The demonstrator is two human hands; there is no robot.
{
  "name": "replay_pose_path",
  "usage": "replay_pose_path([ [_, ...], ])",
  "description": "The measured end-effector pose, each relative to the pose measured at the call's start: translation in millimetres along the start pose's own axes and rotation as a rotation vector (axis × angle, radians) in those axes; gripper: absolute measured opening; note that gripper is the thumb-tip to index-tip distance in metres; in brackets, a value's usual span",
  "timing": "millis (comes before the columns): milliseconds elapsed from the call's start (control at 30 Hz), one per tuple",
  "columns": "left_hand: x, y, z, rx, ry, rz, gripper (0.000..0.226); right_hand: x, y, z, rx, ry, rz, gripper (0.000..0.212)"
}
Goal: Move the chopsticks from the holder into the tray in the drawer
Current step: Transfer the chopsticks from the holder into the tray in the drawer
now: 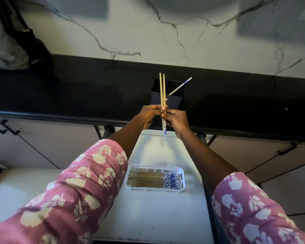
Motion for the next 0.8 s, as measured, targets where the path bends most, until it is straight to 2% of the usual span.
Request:
replay_pose_path([
  [100,-21,9,0,-0.037,0.035,0.106,0.027,6,-26,-1,0.071,0.057,-0.058,0.032],
  [167,-41,7,4,-0.002,-0.018,0.22,0.039,10,-45,-7,0.087,0.081,-0.197,0.028],
  [233,-66,2,9,0.003,-0.108,0.438,0.056,15,-66,-16,0.055,0.112,-0.438,0.019],
  [300,-89,-1,13,-0.077,-0.14,0.748,0.069,21,-88,-27,-0.012,0.174,-0.698,0.013],
  [400,-112,-4,20,-0.176,-0.165,1.051,0.078,35,-121,-44,-0.04,0.334,-0.943,0.018],
  [567,-127,-5,28,-0.339,-0.316,1.119,0.085,56,-168,-66,-0.143,0.467,-1.374,0.03],
  [667,-124,-3,35,-0.431,-0.325,1.179,0.089,54,-180,-75,-0.178,0.509,-1.516,0.025],
  [733,-122,-5,40,-0.442,-0.347,1.153,0.096,55,-182,-81,-0.24,0.565,-1.635,0.012],
  [767,-122,-6,43,-0.443,-0.367,1.127,0.099,57,-185,-81,-0.288,0.543,-1.674,0.021],
  [800,-121,-6,46,-0.447,-0.386,1.107,0.103,58,-187,-81,-0.261,0.531,-1.674,0.032],
])
Point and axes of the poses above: each hand's wrist, its own z-axis towards the middle knuckle, its own x-axis out of the palm, y = z × x, the point moved 2 cm from there along z, towards the middle knuckle, and after that the axes turned 12 degrees about -z, right-handed, at the moved point
